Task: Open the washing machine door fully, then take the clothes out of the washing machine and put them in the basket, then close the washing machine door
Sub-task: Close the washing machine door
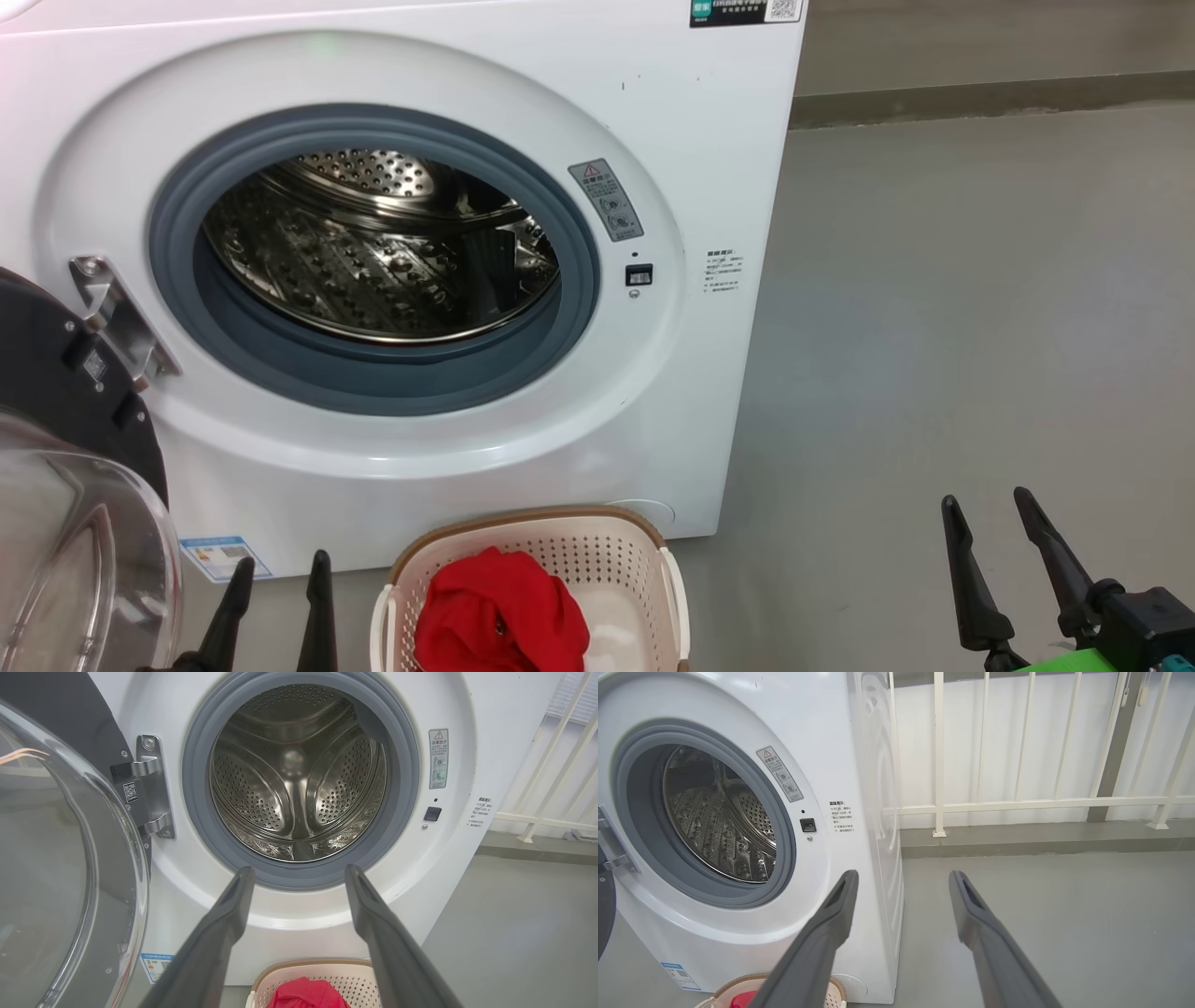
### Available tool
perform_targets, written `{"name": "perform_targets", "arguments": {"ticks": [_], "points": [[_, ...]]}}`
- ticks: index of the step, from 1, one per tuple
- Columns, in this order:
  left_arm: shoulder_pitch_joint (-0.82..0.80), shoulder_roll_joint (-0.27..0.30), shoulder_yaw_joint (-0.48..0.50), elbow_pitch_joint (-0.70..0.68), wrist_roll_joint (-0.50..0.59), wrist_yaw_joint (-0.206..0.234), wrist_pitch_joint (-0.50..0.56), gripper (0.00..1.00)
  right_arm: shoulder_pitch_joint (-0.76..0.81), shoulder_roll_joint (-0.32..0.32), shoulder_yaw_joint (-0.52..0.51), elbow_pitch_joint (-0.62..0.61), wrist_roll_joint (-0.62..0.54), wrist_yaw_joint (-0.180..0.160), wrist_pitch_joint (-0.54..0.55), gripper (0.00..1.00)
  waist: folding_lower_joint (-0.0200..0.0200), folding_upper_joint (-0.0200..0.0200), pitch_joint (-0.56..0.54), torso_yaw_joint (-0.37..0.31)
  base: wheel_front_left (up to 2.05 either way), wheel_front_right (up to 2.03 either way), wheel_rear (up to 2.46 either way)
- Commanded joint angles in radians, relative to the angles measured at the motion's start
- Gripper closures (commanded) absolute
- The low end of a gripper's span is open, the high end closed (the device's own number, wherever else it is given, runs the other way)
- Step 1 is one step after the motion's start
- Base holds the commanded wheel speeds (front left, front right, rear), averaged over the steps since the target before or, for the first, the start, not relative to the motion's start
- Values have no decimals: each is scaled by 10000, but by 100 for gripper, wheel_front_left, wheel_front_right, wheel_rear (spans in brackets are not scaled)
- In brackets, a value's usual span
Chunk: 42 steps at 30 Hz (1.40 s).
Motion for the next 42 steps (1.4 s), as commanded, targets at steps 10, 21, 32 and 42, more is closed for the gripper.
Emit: {"name": "perform_targets", "arguments": {"ticks": [10, 21, 32, 42], "points": [[-128, 229, 326, -308, -138, 245, -50, 0, -196, -142, 322, -229, -59, 60, -65, 0, 0, 0, -62, 15, -6, 5, 2], [-64, 273, 262, -433, -215, 367, 85, 0, -208, -142, 275, -225, -48, 60, -65, 0, 0, 0, 6, 20, -114, 112, 3], [-69, 318, 98, -642, -263, 243, 21, 0, -287, -142, 246, -212, -58, 60, -65, 0, 0, 0, 138, 48, -156, 156, 0], [-82, 389, -54, -794, -223, 210, -8, 0, -351, -142, 246, -186, 20, 60, -65, 0, 0, 0, 185, 141, -26, 26, 0]]}}
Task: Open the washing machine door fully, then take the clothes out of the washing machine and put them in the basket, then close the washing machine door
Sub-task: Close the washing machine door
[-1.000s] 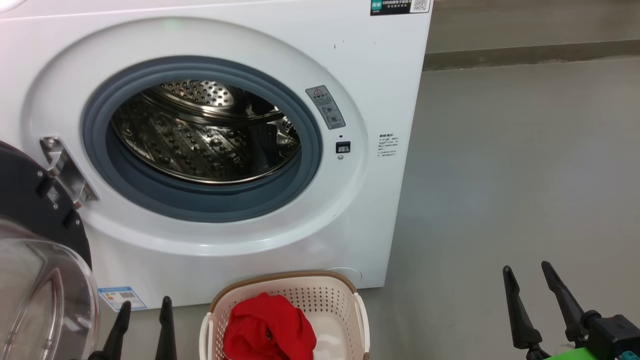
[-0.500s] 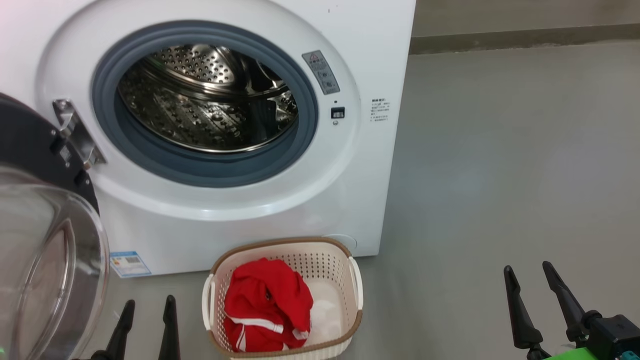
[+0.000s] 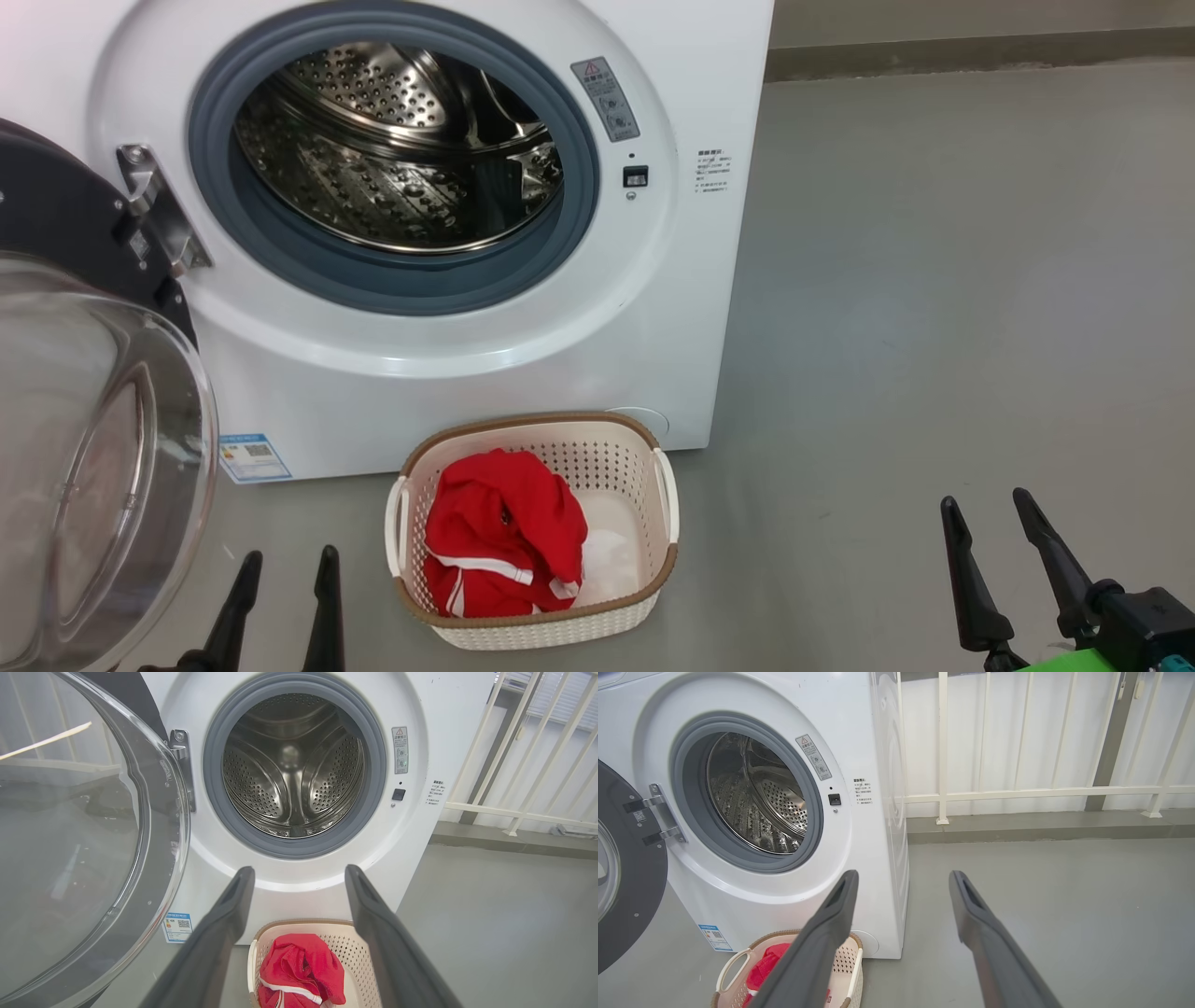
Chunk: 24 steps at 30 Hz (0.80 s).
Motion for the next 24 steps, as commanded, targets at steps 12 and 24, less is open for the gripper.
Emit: {"name": "perform_targets", "arguments": {"ticks": [12, 24], "points": [[-216, 255, 111, -551, 236, 155, -37, 0, -370, -144, 266, -186, 78, 60, -65, 0, 0, 0, 12, 134, 0, 0, 0], [-192, 295, 184, -1108, 541, 850, 238, 0, -501, -144, 398, -221, 10, 60, -65, 0, 0, 0, 71, 924, 0, 0, 0]]}}
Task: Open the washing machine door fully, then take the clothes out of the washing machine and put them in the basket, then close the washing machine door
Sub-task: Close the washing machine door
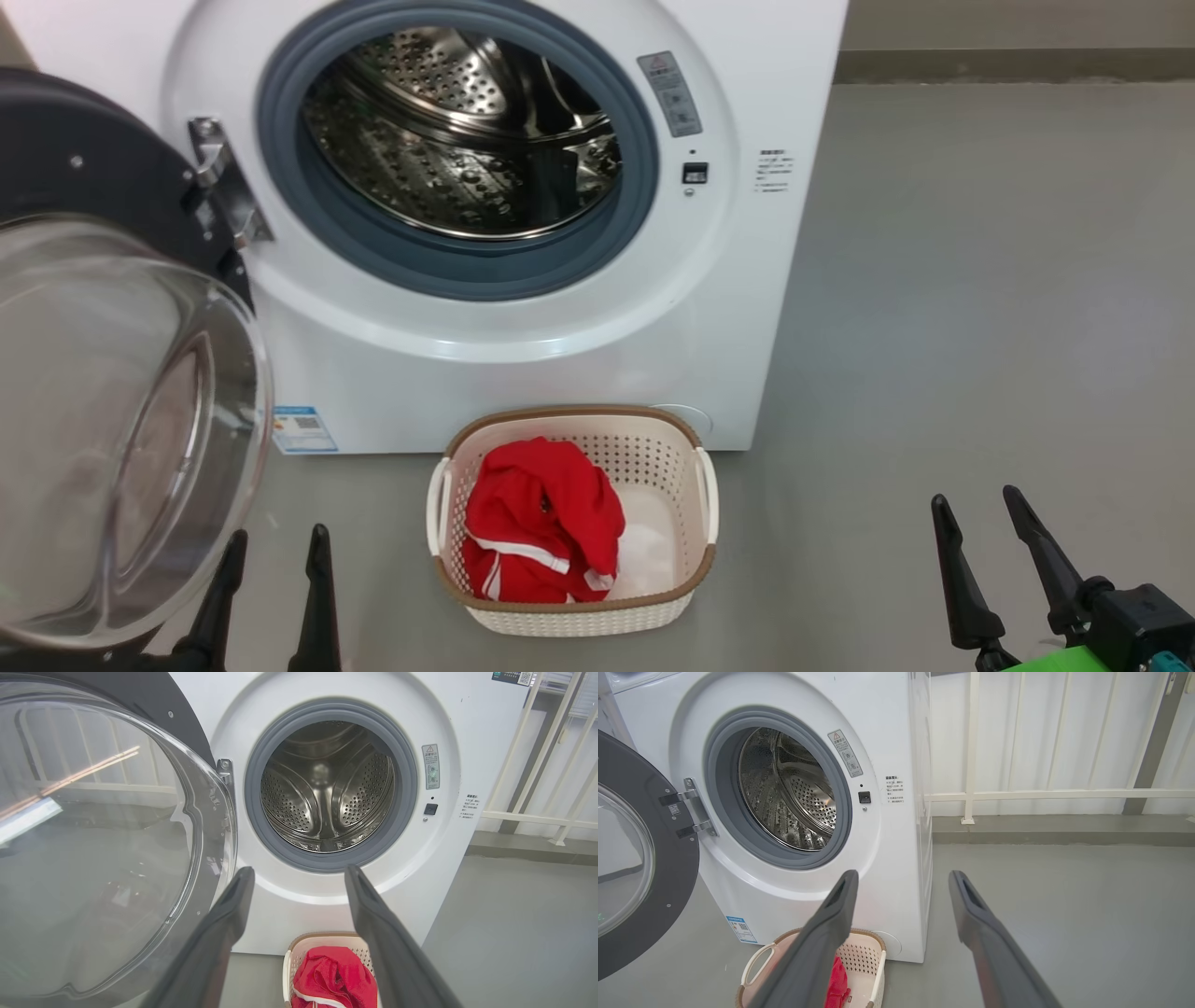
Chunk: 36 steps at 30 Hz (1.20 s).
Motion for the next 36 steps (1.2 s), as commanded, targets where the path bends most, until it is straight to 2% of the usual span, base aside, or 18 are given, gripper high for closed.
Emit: {"name": "perform_targets", "arguments": {"ticks": [1, 24, 36], "points": [[-188, 173, 328, -384, 89, 121, 38, 0, -456, -142, 271, -254, -17, 60, -65, 0, 0, 0, 19, 316, 0, 0, 0], [-40, 179, 338, -1615, 159, 743, 444, 0, -1069, -142, 1239, -406, -91, 60, -65, 0, 0, 0, 197, 2684, 0, 0, 0], [45, 139, 374, -1639, 144, 990, 399, 0, -1166, -142, 1367, -374, -88, 60, -65, 0, 0, 0, 245, 3693, 0, 0, 0]]}}
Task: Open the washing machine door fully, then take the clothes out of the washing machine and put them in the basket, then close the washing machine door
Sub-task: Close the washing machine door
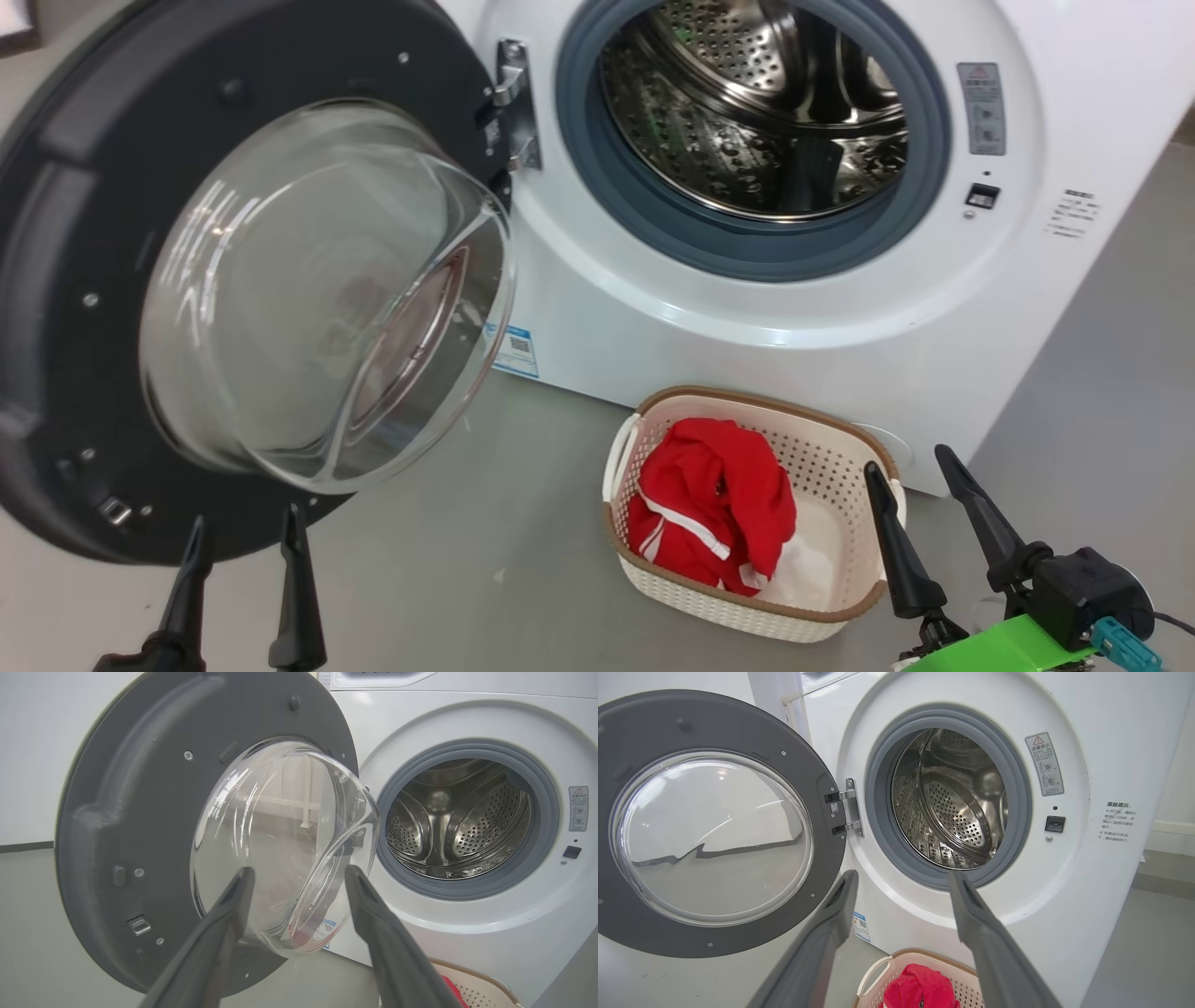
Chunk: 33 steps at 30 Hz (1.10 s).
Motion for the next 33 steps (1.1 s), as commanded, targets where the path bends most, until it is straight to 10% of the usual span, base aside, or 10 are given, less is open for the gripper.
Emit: {"name": "perform_targets", "arguments": {"ticks": [1, 21, 22, 23, 25, 33], "points": [[-160, 114, 368, -234, 44, 70, -47, 0, -404, -127, 237, -228, -63, 60, -65, 0, 0, -1, 12, 293, 0, 0, 0], [-159, 222, 507, -169, -32, 343, -84, 0, -360, -127, 308, -126, 74, 60, -65, 0, 0, -1, -128, 392, 0, 0, 0], [-166, 231, 504, -170, -22, 357, -86, 4, -357, -127, 304, -118, 80, 60, -65, 0, 0, -1, -132, 383, 0, 0, 0], [-181, 238, 493, -169, -19, 360, -83, 55, -358, -127, 299, -108, 86, 60, -65, 0, 0, -1, -137, 377, 0, 0, 0], [-251, 259, 448, -196, -11, 338, -84, 100, -366, -127, 281, -88, 102, 60, -65, 0, 0, -1, -148, 371, 0, 0, 0], [-1030, 627, 773, -662, -96, 273, -274, 100, -327, -127, 197, -57, 228, 60, -65, 0, 0, -1, -272, 395, 0, 0, 0]]}}
